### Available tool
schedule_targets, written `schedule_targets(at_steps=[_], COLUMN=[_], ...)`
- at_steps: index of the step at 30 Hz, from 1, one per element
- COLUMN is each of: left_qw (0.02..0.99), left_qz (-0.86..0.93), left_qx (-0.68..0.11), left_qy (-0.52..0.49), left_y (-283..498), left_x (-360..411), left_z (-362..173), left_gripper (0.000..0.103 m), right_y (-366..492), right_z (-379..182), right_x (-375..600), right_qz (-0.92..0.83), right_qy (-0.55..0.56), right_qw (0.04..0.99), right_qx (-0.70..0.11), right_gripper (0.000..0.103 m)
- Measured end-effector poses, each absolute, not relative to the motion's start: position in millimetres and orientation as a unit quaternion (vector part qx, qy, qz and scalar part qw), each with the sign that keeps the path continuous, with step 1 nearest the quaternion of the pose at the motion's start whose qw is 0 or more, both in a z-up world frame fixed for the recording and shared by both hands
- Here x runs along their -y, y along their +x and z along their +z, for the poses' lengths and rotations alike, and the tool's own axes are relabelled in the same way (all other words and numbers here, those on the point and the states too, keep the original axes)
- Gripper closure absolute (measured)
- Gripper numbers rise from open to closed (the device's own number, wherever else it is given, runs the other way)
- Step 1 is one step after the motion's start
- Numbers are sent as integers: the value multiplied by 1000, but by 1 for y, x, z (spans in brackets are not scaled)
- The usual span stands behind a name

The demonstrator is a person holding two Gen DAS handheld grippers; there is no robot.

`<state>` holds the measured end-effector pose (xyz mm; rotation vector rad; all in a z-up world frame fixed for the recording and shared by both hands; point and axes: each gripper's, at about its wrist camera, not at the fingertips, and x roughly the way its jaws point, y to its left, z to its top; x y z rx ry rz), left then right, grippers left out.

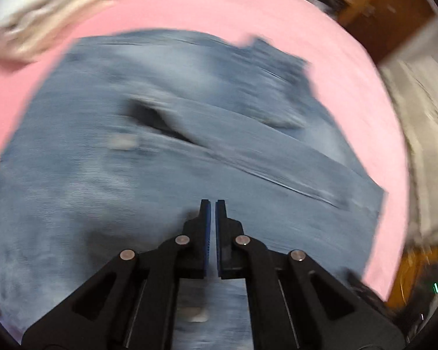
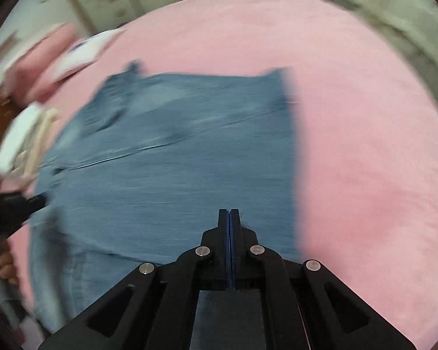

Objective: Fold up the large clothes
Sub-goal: 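Press and smooth the folded jacket with both closed tools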

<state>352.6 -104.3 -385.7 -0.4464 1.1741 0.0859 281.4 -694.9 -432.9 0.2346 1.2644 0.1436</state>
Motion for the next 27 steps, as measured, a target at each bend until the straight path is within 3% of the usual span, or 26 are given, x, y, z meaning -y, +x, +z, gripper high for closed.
schedule_targets(at_steps=[2, 7, 12, 15, 19, 21, 27], left_qw=[813, 842, 852, 853, 852, 856, 847], left_qz=[14, -3, 51, 91, 147, 138, 152], left_qx=[-554, -525, -502, -497, -488, -480, -507], left_qy=[-177, -127, -138, -130, -120, -135, -43], left_y=[368, 406, 436, 440, 433, 432, 441], left_x=[131, 164, 139, 112, 70, 56, 79], left_z=[-392, -400, -404, -403, -401, -400, -403], left_gripper=[102, 102, 102, 102, 102, 102, 102], right_y=[288, 317, 369, 389, 400, 398, 389], right_z=[-453, -473, -485, -487, -483, -475, -462], right_x=[673, 663, 697, 742, 818, 831, 827], right_qz=[108, 152, 156, 76, 29, -9, -42], right_qy=[166, 143, 152, 97, 135, 100, 33], right_qw=[768, 800, 813, 847, 849, 857, 862], right_qx=[-608, -563, -539, -517, -510, -506, -505], right_gripper=[102, 102, 102, 102, 103, 103, 103])
